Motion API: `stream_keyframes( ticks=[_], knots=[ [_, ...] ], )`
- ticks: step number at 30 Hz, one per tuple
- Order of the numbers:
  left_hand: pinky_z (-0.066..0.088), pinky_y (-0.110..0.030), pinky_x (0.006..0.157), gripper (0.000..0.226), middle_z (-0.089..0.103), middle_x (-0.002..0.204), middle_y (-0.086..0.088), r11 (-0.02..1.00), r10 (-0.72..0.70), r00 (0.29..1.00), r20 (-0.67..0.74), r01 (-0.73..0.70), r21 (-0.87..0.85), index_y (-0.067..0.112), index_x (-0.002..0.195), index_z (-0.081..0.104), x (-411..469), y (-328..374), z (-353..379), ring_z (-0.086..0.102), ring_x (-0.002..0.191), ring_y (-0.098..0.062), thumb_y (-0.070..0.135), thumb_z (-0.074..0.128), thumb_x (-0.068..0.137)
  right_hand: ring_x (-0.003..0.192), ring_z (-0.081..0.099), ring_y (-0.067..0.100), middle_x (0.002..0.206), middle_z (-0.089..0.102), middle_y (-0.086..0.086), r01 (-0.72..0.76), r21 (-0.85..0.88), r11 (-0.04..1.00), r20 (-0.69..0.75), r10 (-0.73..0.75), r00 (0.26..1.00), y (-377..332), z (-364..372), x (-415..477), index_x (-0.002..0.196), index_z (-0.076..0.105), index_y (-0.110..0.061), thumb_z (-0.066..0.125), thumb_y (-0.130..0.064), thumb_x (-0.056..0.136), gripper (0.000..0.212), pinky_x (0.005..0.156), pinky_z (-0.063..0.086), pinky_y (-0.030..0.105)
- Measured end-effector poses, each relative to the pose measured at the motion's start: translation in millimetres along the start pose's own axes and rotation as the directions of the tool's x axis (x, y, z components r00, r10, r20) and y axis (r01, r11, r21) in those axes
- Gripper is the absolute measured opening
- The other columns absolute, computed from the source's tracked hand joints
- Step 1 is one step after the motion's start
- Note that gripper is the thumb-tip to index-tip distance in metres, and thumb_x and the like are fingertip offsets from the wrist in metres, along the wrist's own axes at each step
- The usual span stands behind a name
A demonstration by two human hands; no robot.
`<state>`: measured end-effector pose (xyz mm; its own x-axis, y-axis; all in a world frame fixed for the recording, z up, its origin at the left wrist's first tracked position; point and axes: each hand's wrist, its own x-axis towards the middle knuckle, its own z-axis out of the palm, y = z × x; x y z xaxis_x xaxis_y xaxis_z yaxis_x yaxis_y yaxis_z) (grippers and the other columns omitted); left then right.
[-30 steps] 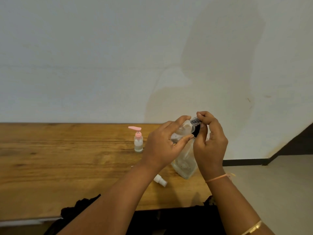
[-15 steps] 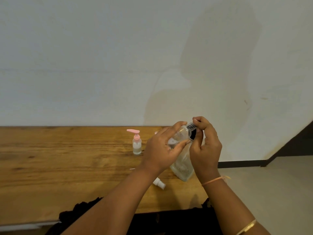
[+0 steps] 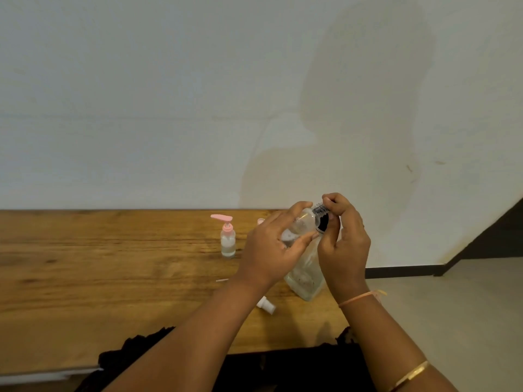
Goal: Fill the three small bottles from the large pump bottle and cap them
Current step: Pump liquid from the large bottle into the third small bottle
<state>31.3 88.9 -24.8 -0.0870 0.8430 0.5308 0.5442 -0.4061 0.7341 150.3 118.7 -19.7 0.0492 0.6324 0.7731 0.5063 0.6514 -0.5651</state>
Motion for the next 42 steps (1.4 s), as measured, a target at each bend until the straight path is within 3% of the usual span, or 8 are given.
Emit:
stream_keyframes(
  ticks=[8,17,23,33,37,42],
  knots=[
    [0.055,-0.033,0.074,0.05,0.068,0.1,0.005,0.998,0.053,0.999,-0.01,-0.053,0.045,0.043,0.129,0.043,4.4,1.2,-10.0,0.062,0.091,-0.008,0.05,0.057,0.081,0.105,0.052,0.009,0.112,0.056,0.0,0.018,0.022,1.0,-0.034,-0.018,0.999,-7.3,0.0,4.5,0.107,0.061,0.001,0.044,0.01,0.085,0.029,0.091,0.037,0.005],
    [0.055,-0.029,0.083,0.051,0.065,0.114,0.012,0.999,-0.006,1.0,0.012,0.005,0.034,0.046,0.129,0.041,-0.8,3.0,-3.0,0.058,0.104,-0.001,0.054,0.054,0.08,0.104,0.047,0.003,0.112,0.053,-0.003,0.053,-0.016,0.998,-0.011,-0.053,0.999,4.0,1.3,0.0,0.107,0.06,0.002,0.044,0.013,0.083,0.031,0.091,0.037,0.006],
    [0.055,-0.034,0.081,0.051,0.067,0.108,0.008,1.0,-0.002,1.0,0.005,0.002,0.021,0.045,0.129,0.042,1.1,5.1,-7.1,0.061,0.099,-0.006,0.054,0.054,0.08,0.105,0.052,0.005,0.112,0.057,-0.001,-0.054,0.088,0.995,-0.033,0.057,0.998,-8.9,2.6,2.3,0.107,0.061,-0.002,0.041,0.01,0.086,0.031,0.089,0.039,0.006],
    [0.055,-0.03,0.08,0.052,0.065,0.109,0.011,0.999,-0.038,0.998,0.055,0.036,0.037,0.049,0.129,0.039,2.1,1.0,-5.8,0.059,0.099,-0.003,0.055,0.056,0.08,0.106,0.048,0.005,0.113,0.053,0.0,0.049,-0.005,0.999,0.01,-0.049,0.999,4.6,-0.2,1.5,0.109,0.06,0.003,0.04,0.005,0.087,0.029,0.092,0.036,0.004],
    [0.055,-0.031,0.081,0.053,0.065,0.111,0.011,0.999,-0.043,0.997,0.058,0.041,0.03,0.049,0.129,0.037,2.7,2.2,-5.2,0.058,0.1,-0.002,0.049,0.06,0.081,0.106,0.051,0.009,0.113,0.055,0.0,0.023,0.008,1.0,0.01,-0.023,1.0,5.3,-0.3,0.3,0.11,0.059,0.001,0.043,0.011,0.085,0.032,0.092,0.037,0.006],
    [0.055,-0.031,0.08,0.054,0.066,0.11,0.008,1.0,0.001,0.999,0.042,-0.002,0.022,0.047,0.131,0.038,4.6,4.3,-10.3,0.06,0.099,-0.005,0.057,0.053,0.08,0.105,0.051,0.003,0.113,0.057,0.0,-0.02,0.067,0.998,-0.03,0.022,0.999,-5.9,0.2,4.3,0.108,0.061,-0.001,0.042,0.008,0.087,0.03,0.09,0.038,0.005]
  ],
)
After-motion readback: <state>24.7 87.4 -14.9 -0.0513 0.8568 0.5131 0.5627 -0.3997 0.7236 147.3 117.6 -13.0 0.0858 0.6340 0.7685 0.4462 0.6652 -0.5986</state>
